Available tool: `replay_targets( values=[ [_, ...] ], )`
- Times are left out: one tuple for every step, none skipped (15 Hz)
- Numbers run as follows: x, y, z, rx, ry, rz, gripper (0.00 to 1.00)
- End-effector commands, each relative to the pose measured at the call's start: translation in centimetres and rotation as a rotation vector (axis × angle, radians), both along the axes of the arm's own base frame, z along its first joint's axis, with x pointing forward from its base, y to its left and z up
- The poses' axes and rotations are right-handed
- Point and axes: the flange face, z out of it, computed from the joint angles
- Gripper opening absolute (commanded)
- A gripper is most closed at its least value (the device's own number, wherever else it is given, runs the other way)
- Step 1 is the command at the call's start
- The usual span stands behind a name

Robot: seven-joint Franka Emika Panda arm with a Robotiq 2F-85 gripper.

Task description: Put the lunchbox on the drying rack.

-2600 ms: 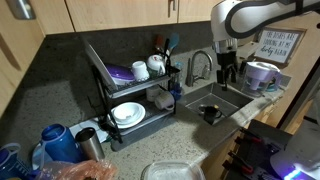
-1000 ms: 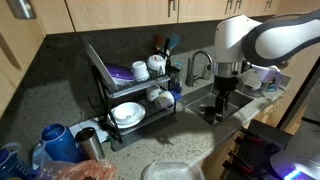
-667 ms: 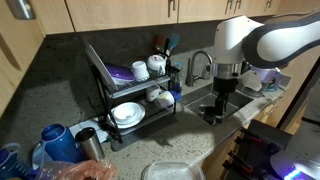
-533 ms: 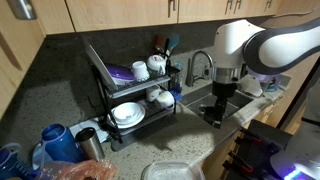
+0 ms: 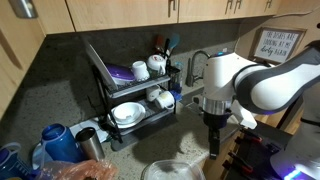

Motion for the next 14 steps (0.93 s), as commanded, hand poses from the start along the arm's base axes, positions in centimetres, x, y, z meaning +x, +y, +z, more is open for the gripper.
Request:
replay_targets(
  values=[
    [1.0, 2.6, -3.1, -0.012, 0.019, 0.024, 1.0],
    [1.3, 3.1, -4.1, -0.02, 0.02, 0.015, 1.0],
    [1.3, 3.8, -4.7, -0.028, 0.018, 0.01, 1.0],
    [1.6, 4.5, -5.4, -0.039, 0.015, 0.007, 1.0],
    [1.7, 5.0, -6.1, -0.053, 0.009, 0.001, 1.0],
    [2.1, 5.5, -6.8, -0.07, 0.002, -0.009, 1.0],
    [2.3, 5.9, -7.3, -0.09, -0.007, -0.018, 1.0],
    [2.6, 6.3, -8.0, -0.113, -0.02, -0.029, 1.0],
    [2.9, 6.6, -8.5, -0.139, -0.04, -0.034, 1.0],
    [3.2, 6.8, -8.9, -0.17, -0.061, -0.039, 1.0],
    [3.6, 6.9, -9.3, -0.196, -0.078, -0.044, 1.0],
    [4.0, 7.0, -9.7, -0.222, -0.091, -0.053, 1.0],
    [4.4, 7.1, -10.0, -0.242, -0.098, -0.058, 1.0],
    [5.0, 7.1, -10.5, -0.259, -0.102, -0.065, 1.0]
  ],
)
